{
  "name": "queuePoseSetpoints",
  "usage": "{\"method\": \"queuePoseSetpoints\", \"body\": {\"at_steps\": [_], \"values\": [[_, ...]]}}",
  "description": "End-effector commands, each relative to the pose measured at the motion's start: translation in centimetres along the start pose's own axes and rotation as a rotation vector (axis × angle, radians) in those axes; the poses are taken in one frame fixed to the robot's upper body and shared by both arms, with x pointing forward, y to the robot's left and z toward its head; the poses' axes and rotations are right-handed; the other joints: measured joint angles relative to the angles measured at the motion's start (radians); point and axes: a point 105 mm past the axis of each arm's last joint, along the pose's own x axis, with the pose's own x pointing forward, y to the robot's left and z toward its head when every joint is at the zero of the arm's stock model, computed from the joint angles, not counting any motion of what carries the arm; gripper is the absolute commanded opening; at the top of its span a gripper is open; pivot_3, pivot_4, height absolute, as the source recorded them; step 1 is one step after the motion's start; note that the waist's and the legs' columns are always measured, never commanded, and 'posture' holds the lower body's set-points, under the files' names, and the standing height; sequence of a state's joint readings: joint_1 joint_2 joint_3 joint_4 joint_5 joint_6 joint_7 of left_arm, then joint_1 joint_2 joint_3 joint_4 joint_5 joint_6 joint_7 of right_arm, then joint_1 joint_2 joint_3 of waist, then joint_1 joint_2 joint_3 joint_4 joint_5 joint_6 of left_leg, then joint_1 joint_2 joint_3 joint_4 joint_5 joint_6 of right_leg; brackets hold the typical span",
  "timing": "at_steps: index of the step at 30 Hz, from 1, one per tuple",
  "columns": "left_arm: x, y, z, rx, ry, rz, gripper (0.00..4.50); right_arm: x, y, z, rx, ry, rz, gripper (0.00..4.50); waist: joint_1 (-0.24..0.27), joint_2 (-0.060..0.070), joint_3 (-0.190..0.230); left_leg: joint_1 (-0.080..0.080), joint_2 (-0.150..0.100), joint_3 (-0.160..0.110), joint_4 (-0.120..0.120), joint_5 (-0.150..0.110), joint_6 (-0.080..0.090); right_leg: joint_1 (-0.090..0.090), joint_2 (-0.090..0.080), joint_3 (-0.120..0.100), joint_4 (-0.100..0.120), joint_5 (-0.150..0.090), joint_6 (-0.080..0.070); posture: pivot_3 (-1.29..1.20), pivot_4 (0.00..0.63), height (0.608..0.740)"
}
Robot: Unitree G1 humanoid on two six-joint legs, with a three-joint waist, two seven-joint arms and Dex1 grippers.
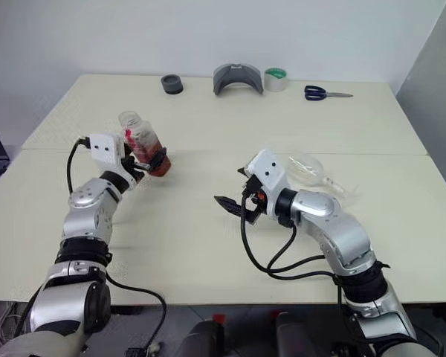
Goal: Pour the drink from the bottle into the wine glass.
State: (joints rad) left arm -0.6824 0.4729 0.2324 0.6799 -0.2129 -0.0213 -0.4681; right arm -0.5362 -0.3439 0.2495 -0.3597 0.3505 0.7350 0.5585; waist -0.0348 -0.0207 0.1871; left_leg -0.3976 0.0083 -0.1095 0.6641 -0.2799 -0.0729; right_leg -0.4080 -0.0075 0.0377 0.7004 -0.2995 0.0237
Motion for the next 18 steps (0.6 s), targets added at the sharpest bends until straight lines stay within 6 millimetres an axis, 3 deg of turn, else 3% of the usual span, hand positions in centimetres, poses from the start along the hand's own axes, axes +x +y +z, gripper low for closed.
{"method": "queuePoseSetpoints", "body": {"at_steps": [1,11,18], "values": [[-0.5,0.6,1.8,0.030,-0.079,0.042,4.47,-0.4,0.6,0.8,-0.033,-0.026,0.005,4.50,0.000,0.000,0.000,0.000,0.000,0.000,0.000,0.000,0.000,0.000,0.000,0.000,0.000,0.000,0.000,0.00,0.150,0.740],[-3.2,0.8,0.5,0.048,-0.066,0.071,4.47,-2.2,0.6,-1.1,-0.037,0.034,-0.037,4.50,0.001,0.000,0.000,0.001,0.000,0.001,0.000,0.000,0.000,0.000,-0.001,0.001,0.001,0.000,0.000,0.00,0.150,0.740],[-5.3,-1.5,0.1,0.091,-0.048,-0.027,4.47,-4.1,0.0,-1.3,-0.051,0.047,-0.116,4.50,0.003,0.000,0.000,0.002,0.001,0.001,0.000,0.000,0.001,0.001,-0.001,0.001,0.002,0.000,0.000,0.00,0.150,0.740]]}}
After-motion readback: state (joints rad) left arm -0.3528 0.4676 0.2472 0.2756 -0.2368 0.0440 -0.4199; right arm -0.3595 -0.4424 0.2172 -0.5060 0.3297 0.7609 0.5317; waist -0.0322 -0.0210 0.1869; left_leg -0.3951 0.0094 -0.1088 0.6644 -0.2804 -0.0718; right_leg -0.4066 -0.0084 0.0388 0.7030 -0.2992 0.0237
